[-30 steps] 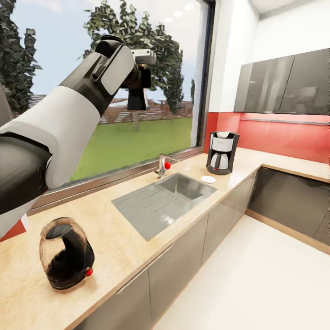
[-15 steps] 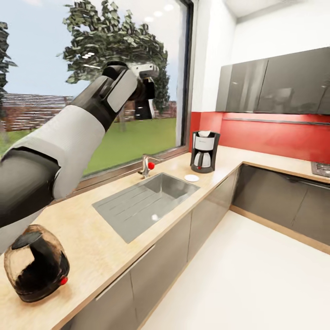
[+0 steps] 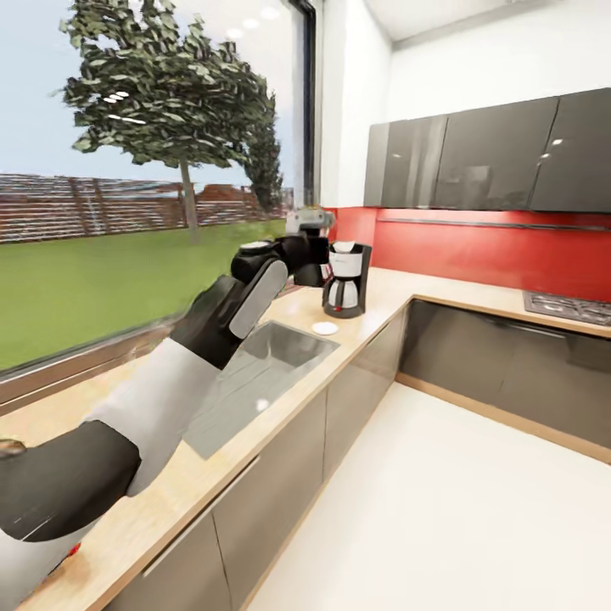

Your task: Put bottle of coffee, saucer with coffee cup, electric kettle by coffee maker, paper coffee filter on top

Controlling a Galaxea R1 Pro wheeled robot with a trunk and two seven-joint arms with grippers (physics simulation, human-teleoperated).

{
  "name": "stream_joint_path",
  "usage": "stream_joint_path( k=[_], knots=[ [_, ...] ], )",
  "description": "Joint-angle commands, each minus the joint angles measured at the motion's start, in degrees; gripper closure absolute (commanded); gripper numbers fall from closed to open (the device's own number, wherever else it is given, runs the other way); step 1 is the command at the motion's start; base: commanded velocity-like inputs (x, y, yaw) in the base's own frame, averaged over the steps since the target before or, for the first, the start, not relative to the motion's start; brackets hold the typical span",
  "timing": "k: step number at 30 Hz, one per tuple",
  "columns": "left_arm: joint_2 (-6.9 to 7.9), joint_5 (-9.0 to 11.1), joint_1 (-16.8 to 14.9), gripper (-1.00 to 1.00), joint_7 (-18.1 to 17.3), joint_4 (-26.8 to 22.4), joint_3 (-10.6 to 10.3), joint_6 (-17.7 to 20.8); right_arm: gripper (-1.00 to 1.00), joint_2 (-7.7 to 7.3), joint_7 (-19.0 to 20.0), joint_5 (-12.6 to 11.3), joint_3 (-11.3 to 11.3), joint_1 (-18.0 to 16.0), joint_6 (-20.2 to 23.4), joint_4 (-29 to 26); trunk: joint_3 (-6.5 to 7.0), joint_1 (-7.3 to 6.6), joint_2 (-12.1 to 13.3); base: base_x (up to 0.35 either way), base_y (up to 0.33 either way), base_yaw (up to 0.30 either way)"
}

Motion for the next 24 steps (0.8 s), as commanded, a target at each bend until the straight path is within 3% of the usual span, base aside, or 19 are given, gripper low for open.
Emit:
stream_joint_path(
  k=[1,8,19,24],
  knots=[
    [0.0,0.5,1.1,1.0,0.5,0.1,0.0,-0.3,-1.0,-0.02,0.1,0.3,0.0,0.0,-0.2,0.0,-0.11,0.04,-0.1,0.0,0.0,-0.248],
    [0.0,0.5,8.0,1.0,0.5,-4.7,-0.1,-3.3,-1.0,-0.05,0.1,0.2,0.0,-0.1,-0.1,0.0,-0.11,0.04,-0.1,0.014,-0.014,-0.172],
    [0.0,0.4,9.0,1.0,0.5,-4.5,0.0,-3.4,-1.0,-0.02,0.1,0.2,0.1,0.0,-0.1,0.0,-0.11,0.04,-0.1,0.215,-0.211,-0.01],
    [0.0,0.4,9.0,1.0,0.5,-4.4,0.0,-3.3,-1.0,-0.02,0.1,0.2,0.1,-0.1,-0.1,0.0,-0.11,0.04,-0.1,0.043,-0.04,0.0]
  ],
)
